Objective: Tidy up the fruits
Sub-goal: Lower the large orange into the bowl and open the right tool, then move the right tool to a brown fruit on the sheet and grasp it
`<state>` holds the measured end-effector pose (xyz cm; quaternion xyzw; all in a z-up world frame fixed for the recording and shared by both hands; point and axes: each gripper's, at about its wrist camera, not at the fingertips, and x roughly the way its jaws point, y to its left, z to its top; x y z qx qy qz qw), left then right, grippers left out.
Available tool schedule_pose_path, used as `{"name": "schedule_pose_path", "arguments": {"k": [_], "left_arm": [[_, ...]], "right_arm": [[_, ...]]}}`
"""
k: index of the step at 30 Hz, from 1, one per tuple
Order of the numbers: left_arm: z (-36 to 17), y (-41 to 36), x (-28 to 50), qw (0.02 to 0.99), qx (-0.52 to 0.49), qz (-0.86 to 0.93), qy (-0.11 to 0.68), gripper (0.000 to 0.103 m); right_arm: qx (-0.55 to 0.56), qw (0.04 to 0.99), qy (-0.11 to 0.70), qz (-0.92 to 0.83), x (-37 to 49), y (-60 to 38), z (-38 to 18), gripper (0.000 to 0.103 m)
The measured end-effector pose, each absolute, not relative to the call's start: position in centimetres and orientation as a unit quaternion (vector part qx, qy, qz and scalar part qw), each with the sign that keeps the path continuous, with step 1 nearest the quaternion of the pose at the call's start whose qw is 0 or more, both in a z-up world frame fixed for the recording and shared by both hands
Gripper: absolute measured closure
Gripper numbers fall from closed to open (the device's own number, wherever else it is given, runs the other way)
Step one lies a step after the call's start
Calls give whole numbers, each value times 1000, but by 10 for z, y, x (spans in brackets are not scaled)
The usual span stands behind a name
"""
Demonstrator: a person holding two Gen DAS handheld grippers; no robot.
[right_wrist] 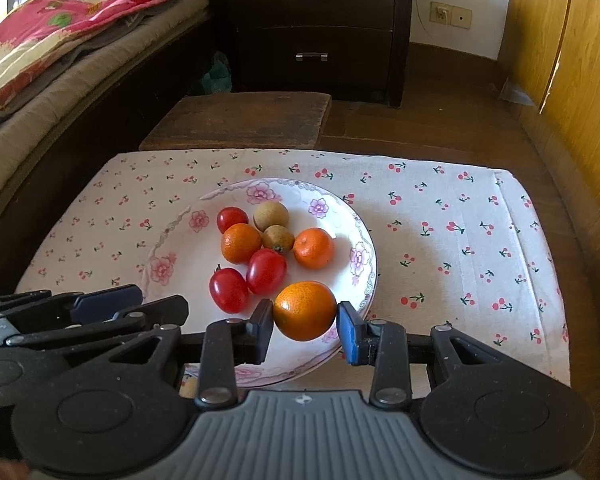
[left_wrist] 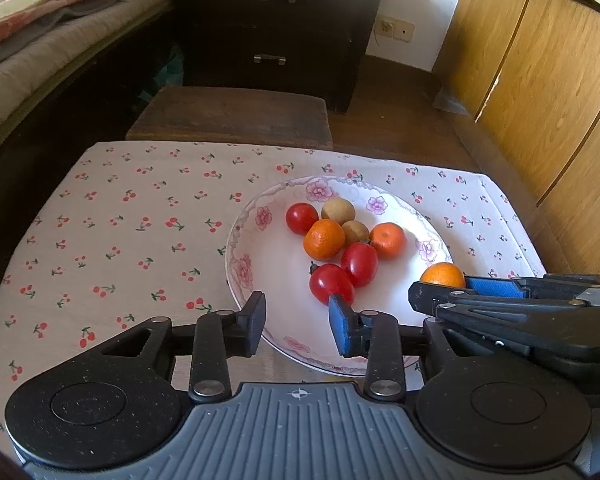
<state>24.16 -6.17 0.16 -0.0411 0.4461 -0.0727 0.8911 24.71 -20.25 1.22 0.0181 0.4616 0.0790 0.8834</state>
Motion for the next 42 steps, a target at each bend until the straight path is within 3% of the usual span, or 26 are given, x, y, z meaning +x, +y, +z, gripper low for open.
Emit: {"name": "schedule_pose_path", "arguments": {"k": [42], "left_arm": [[14,-46,215,895,-40,-75,438,49]], "right_arm": [[27,878,469,88,208,-195,19,66]]}}
